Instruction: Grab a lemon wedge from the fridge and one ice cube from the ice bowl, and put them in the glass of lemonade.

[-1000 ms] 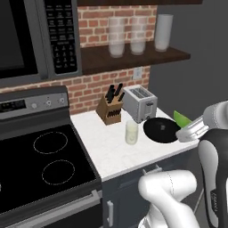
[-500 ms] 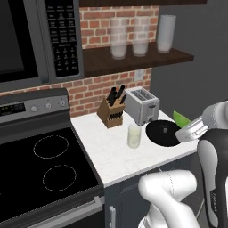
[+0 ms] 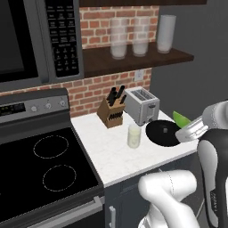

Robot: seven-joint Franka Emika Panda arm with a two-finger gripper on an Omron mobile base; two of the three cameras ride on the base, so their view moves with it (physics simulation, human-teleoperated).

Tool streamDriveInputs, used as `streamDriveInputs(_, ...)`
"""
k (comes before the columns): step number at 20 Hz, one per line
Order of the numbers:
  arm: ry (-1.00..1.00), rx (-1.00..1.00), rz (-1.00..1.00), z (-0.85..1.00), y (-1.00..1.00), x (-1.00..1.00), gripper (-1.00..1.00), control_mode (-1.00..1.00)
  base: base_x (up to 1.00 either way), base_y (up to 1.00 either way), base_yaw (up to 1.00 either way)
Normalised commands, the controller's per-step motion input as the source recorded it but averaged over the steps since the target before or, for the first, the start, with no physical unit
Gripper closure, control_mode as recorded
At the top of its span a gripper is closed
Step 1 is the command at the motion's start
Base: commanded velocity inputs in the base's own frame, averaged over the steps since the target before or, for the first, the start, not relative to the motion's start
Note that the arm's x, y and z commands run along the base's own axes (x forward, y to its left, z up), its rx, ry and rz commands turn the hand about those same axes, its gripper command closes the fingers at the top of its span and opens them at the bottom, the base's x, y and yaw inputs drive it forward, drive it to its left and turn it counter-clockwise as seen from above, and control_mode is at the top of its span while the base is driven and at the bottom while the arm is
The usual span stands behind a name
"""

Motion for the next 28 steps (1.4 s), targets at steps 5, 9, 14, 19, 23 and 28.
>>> streamDriveInputs(5, 0.01, -0.06, 0.03, 0.0, 0.17, 0.01, 1.0, -1.0, 0.0, 0.0, 0.0)
streamDriveInputs(9, 0.06, -0.2, 0.11, 0.0, 0.24, 0.07, 1.0, -1.0, 0.0, 0.0, 0.0)
streamDriveInputs(14, 0.01, -0.26, 0.19, 0.0, 0.09, 0.06, 1.0, -1.0, 0.0, 0.0, 0.0)
streamDriveInputs(19, 0.03, -0.29, 0.31, 0.0, -0.05, 0.11, 1.0, -1.0, 0.0, 0.0, 0.0)
streamDriveInputs(23, 0.07, -0.33, 0.35, 0.0, -0.18, 0.18, 1.0, -1.0, 0.0, 0.0, 0.0)
streamDriveInputs(28, 0.07, -0.36, 0.35, -0.02, -0.11, 0.12, 1.0, -1.0, 0.0, 0.0, 0.0)
